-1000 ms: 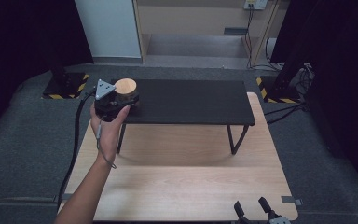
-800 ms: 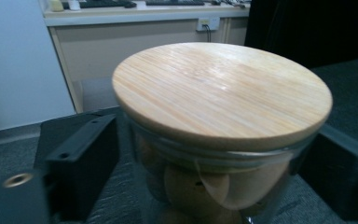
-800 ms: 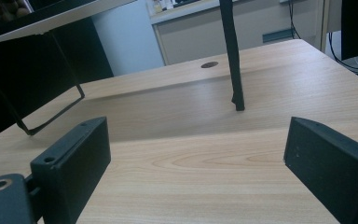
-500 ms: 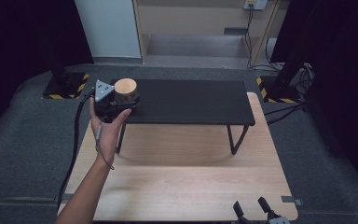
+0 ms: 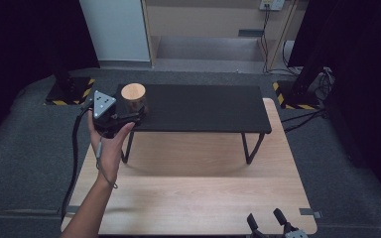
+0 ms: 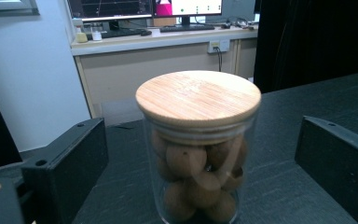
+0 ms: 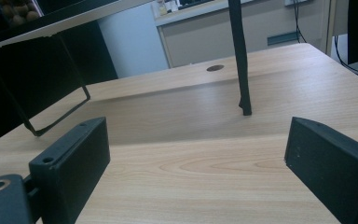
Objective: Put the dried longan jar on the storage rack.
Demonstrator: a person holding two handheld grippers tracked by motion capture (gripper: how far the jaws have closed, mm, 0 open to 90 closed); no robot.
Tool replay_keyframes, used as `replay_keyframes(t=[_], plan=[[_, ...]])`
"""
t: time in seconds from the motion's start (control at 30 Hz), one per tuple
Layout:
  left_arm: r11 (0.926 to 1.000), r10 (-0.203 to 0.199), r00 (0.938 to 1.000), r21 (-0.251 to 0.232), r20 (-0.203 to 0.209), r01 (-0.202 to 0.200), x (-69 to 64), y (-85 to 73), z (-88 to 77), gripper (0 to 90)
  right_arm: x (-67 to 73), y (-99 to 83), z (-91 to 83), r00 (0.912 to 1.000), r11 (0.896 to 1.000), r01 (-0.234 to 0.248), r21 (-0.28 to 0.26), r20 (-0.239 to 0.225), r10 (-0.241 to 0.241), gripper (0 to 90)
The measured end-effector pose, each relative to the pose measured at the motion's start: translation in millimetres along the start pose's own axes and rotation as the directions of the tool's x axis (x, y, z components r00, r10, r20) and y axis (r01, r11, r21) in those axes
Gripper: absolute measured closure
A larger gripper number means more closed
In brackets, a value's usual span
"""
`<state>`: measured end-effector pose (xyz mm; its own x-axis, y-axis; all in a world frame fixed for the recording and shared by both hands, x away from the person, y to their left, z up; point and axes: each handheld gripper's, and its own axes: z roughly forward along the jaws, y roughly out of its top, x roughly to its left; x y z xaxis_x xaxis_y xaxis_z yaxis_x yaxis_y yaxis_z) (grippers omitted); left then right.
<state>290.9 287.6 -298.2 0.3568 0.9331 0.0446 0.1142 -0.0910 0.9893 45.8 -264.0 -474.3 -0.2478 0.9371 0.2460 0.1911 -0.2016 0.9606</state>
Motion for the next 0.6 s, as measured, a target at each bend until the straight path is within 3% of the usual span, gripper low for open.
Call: replay_keyframes(t=[0.33, 0.6], plan=[[0.9989, -0.041, 0.9989, -0.021, 0.022, 0.041, -1.1, -19.6, -34.5, 1.4, 1.8, 0.7, 1.2, 0.9999, 1.0, 0.004, -0.004, -0.011, -0.004, 6.6], [0.9968, -0.079, 0.9961, -0.013, 0.04, 0.079, -8.4, -52.6, -66.0, 1.7, 3.5, -0.1, 5.1, 0.9997, 1.0, 0.005, -0.002, -0.025, -0.005, 6.5]])
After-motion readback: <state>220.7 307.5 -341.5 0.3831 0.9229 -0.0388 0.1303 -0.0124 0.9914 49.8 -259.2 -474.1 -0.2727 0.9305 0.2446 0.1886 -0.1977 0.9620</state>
